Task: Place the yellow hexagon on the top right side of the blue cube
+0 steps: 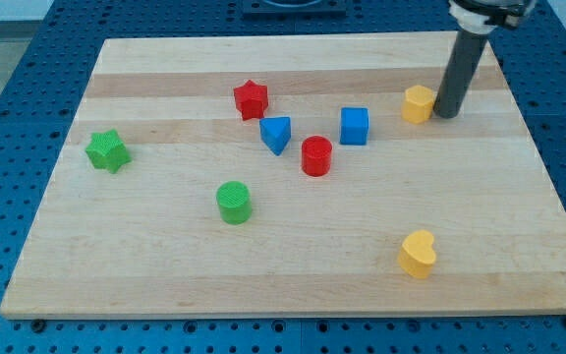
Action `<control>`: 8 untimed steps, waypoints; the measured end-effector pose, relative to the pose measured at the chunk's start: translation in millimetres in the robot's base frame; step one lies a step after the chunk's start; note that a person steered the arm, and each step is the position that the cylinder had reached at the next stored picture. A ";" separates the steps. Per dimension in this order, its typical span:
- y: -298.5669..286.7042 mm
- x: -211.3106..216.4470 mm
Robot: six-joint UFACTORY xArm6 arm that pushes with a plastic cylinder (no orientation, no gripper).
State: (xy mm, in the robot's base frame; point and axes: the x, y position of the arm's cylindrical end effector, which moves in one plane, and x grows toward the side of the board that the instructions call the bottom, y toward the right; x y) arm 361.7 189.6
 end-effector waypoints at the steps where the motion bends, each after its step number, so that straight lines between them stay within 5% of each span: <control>1: -15.4 0.0; 5: -15.8 27.4; 8: -68.9 18.3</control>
State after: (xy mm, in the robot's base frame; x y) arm 380.0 120.8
